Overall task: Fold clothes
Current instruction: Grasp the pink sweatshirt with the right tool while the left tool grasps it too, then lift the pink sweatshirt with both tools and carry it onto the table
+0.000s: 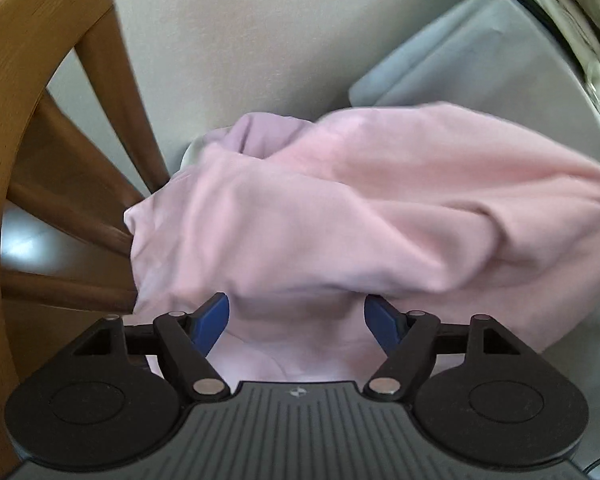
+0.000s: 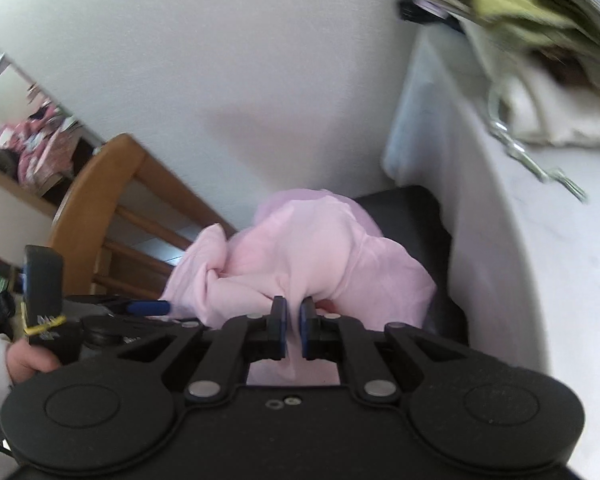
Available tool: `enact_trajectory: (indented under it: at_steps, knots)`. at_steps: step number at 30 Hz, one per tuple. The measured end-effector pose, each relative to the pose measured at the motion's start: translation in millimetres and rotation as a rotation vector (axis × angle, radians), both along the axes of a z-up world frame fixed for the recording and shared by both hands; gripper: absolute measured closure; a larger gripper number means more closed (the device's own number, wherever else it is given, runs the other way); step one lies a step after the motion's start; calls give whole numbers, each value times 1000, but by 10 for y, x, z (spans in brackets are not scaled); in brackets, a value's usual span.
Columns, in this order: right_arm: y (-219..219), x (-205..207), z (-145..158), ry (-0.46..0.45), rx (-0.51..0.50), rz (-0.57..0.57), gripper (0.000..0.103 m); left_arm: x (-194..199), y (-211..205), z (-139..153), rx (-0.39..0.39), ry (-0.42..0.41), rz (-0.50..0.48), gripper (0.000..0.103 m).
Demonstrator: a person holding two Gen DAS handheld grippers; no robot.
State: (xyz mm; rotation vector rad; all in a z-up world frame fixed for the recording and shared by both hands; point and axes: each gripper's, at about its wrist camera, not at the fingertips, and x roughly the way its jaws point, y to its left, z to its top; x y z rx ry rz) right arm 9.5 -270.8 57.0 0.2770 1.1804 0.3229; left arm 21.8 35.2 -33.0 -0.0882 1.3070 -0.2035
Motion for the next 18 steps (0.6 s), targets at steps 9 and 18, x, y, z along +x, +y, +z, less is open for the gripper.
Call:
enact_trajectory:
  at_steps: [9,18]
  knots:
    - [-45,60,-284,49,-14,-38,0,508,-313,-561,104,71,-157,18]
    - [54,-89,-182,29,27,-17,0,430,-126,-318,-29,73,-105,92]
